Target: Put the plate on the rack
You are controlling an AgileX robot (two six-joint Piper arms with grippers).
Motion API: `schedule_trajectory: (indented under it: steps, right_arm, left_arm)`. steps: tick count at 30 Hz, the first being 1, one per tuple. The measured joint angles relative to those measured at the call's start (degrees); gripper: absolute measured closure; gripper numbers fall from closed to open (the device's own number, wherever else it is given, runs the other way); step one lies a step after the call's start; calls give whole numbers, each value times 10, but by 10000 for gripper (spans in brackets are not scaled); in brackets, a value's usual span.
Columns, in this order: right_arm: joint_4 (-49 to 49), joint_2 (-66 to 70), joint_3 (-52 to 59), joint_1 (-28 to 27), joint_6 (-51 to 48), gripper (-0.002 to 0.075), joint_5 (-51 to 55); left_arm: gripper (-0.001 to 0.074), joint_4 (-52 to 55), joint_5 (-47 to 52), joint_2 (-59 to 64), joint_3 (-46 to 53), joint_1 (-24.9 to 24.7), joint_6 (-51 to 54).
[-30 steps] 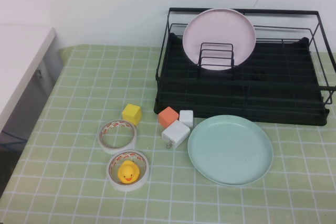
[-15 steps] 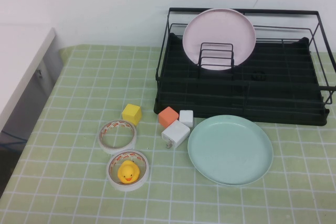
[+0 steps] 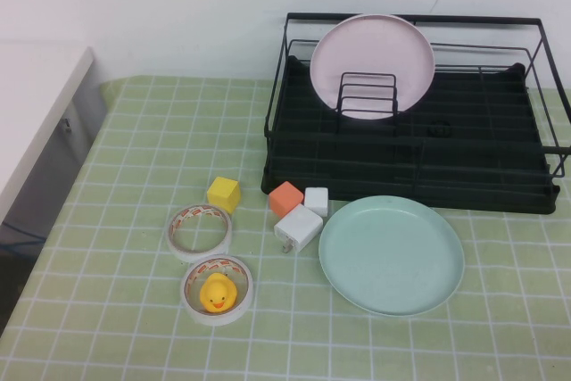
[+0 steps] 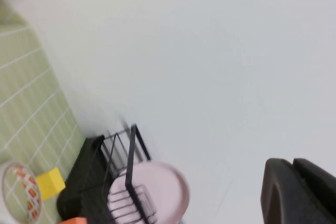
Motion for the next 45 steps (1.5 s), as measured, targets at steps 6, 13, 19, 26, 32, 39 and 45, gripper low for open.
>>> schedule_trajectory:
  steps: [6, 13, 19, 26, 32, 39, 45]
  right_arm:
    - [9, 0, 0, 0, -88, 717, 7]
    - [18, 0, 0, 0, -160, 717, 62]
    - [23, 0, -35, 0, -227, 717, 101]
    - [24, 0, -67, 0, -269, 717, 129]
    - [24, 0, -68, 0, -272, 717, 138]
    - [24, 0, -68, 0, -273, 717, 144]
    - [24, 0, -68, 0, -273, 717, 146]
  left_arm:
    - [736, 41, 134, 72, -101, 0, 197]
    - [736, 123, 281, 318, -262, 0, 367]
    - [736, 139, 384, 536, -446, 0, 446]
    - [736, 235, 438, 748, -582, -65, 432]
    - [736, 398, 446, 891, -672, -189, 276]
    - [572, 453, 509, 1056, -799, -259, 191]
    - [313, 421, 524, 1160, -878, -263, 140]
